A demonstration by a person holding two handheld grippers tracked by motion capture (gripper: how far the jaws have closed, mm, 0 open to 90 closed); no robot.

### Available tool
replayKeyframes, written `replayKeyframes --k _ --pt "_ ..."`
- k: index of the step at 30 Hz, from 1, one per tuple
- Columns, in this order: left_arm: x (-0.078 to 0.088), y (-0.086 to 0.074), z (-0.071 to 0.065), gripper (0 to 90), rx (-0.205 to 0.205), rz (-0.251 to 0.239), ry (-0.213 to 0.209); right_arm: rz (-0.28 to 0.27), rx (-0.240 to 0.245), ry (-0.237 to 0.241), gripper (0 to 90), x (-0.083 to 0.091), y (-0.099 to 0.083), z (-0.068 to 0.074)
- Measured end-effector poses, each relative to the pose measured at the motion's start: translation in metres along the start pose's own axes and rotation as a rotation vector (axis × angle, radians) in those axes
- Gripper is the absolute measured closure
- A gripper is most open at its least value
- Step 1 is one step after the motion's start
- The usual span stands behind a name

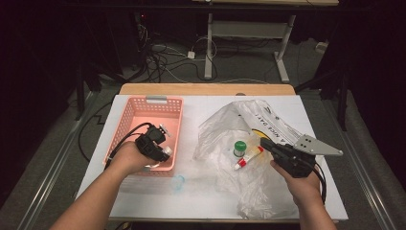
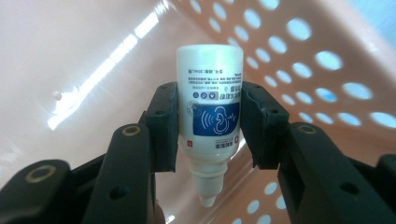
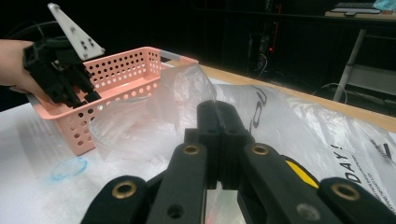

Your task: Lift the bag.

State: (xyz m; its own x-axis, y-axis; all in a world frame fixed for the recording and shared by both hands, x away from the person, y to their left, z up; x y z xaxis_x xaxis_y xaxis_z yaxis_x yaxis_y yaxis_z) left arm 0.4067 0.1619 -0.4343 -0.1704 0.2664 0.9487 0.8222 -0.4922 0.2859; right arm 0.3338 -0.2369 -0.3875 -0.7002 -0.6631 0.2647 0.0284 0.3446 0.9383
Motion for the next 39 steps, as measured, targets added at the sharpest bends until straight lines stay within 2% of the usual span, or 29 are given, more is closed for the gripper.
replayKeyframes --k 3,8,12,20,22,30,39 --pt "0.006 -0.005 -0.002 58.4 -0.010 -0.063 -0.003 0.002 0.000 0.002 90.0 0.000 0.000 0.000" --pt "0.015 -0.014 -0.007 58.4 -0.003 -0.167 -0.014 0.002 0.003 0.001 90.0 -0.001 0.000 0.001" --pt "0.018 -0.022 -0.010 58.4 0.019 -0.253 -0.034 0.008 0.006 0.003 90.0 -0.002 0.000 0.002" --pt "0.022 -0.034 -0.008 58.4 0.066 -0.391 -0.072 0.008 0.008 0.002 90.0 -0.002 -0.001 0.003" --pt "0.025 -0.035 -0.010 58.4 0.065 -0.420 -0.087 0.010 0.007 0.004 90.0 -0.003 -0.001 0.003" --pt "0.042 -0.038 -0.025 58.4 0.042 -0.540 -0.141 0.014 0.009 0.005 90.0 -0.003 -0.002 0.003" --pt "0.051 -0.037 -0.056 58.4 -0.026 -0.589 -0.207 0.015 0.011 0.003 90.0 -0.004 -0.002 0.004"
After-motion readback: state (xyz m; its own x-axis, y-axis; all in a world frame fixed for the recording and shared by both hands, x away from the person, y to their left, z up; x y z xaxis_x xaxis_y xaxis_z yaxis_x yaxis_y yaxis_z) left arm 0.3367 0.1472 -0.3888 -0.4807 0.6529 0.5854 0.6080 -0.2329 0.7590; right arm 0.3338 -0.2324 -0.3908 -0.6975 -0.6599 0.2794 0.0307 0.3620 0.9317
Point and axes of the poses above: each handheld gripper's, and its own axes: x roughly backward along the jaws, y roughly out of its top, z roughly to its left, the point moved 2 cm from there along -x, roughly forward along the jaws, and after that the axes turned 15 degrees about x, right-handed, at the moved point
